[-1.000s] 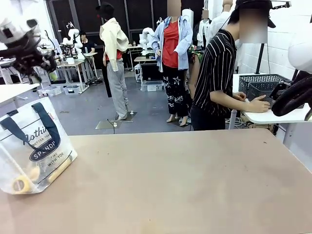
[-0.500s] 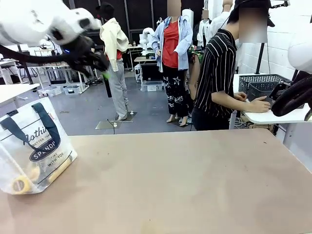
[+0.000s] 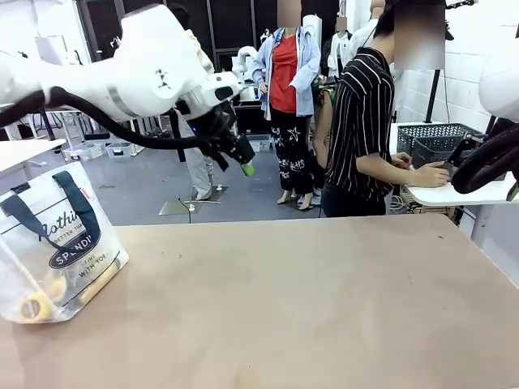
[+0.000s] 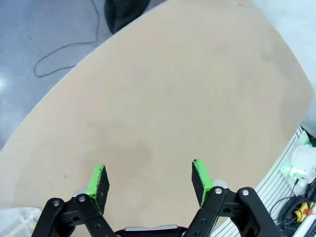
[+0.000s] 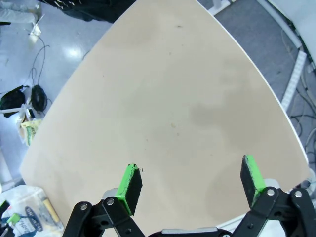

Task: Transfer purchased items from the store into the shopping bag.
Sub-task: Move the Reusable shopping bag to the right side of the table.

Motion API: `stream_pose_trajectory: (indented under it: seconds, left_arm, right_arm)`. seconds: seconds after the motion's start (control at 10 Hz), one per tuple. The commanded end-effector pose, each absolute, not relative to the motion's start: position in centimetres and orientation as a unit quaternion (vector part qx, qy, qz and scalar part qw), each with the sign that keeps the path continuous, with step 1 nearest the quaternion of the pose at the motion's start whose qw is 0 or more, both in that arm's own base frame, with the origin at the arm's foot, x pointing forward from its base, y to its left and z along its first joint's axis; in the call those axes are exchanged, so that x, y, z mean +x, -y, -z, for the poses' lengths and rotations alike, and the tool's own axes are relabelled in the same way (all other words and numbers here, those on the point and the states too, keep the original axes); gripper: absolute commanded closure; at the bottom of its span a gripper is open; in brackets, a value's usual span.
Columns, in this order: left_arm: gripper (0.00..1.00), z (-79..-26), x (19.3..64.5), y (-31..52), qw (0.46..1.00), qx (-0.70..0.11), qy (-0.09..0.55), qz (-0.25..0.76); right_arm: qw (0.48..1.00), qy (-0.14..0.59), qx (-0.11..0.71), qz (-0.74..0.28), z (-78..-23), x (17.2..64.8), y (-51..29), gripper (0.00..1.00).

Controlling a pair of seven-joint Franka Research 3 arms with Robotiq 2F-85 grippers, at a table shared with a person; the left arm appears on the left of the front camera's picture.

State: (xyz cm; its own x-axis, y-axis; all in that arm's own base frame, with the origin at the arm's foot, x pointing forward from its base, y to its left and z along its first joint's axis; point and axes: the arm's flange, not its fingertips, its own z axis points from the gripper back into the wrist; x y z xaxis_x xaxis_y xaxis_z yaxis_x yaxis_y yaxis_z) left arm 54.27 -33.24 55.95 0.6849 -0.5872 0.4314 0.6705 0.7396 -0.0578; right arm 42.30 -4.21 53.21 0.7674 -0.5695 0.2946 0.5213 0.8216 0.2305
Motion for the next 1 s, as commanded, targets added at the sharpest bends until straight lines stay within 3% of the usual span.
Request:
stream_pose_trajectory:
  seconds: [0.0,0.9]
  left_arm:
    - [0.13,-56.5,55.1,32.9,0.91,-0.096,0.173,0.363]
    - [0.13,-55.3,54.9,33.4,0.912,-0.106,0.184,0.352]
  right_arm:
    - [0.94,0.176,0.064,0.286,-53.2,42.3,4.3,0.0]
    - [0.94,0.176,0.064,0.286,-53.2,42.3,4.3,0.0]
